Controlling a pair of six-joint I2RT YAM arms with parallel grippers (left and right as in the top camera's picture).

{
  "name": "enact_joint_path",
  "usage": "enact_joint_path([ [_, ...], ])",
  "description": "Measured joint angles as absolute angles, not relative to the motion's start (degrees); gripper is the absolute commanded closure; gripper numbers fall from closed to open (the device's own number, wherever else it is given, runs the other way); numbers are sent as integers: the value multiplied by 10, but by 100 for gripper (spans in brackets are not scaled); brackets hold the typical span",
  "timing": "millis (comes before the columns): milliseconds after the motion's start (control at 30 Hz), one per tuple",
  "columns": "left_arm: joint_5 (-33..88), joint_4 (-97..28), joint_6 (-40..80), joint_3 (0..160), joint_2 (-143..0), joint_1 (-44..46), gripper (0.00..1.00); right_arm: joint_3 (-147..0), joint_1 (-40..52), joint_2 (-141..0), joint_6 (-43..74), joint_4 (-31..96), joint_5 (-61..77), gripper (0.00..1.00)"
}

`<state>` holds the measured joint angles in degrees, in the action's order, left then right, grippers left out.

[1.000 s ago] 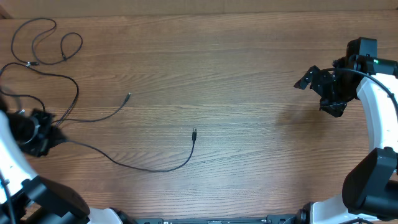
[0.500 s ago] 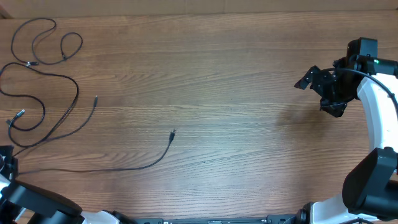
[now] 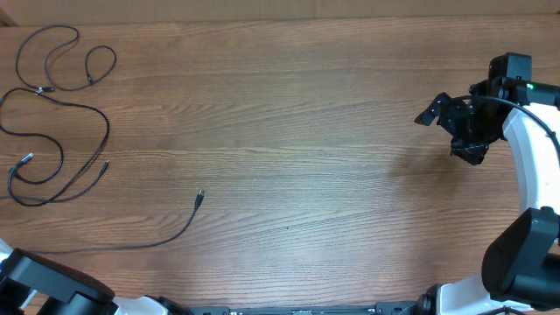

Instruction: Untangle cables

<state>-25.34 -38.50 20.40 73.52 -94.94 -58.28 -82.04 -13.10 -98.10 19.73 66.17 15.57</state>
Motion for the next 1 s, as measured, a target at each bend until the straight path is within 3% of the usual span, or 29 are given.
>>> enact_joint_path([
  [100, -259, -368, 184, 735, -954, -583, 42, -820, -131, -981, 197, 662, 156, 0],
  [167, -257, -359, 171, 735, -963, -583, 50, -820, -131, -981, 197, 662, 156, 0],
  [267, -215, -353, 143, 735, -980, -583, 44, -820, -131, -981, 197, 662, 156, 0],
  [467, -39, -357, 87, 735, -991, -573, 48, -820, -131, -981, 197, 662, 156, 0],
  [567, 29, -371, 75, 735, -991, -547, 40, -820, -131, -981, 197, 662, 156, 0],
  [600, 45, -378, 72, 735, -991, -534, 32, -820, -131, -981, 197, 662, 156, 0],
  [700, 74, -398, 64, 735, -992, -491, 20, -820, -131, -981, 197, 662, 156, 0],
  [933, 39, -450, 118, 734, -992, -405, 19, -820, -131, -981, 197, 662, 156, 0],
  [1000, -2, -453, 135, 720, -992, -394, 14, -820, -131, -981, 197, 662, 156, 0],
])
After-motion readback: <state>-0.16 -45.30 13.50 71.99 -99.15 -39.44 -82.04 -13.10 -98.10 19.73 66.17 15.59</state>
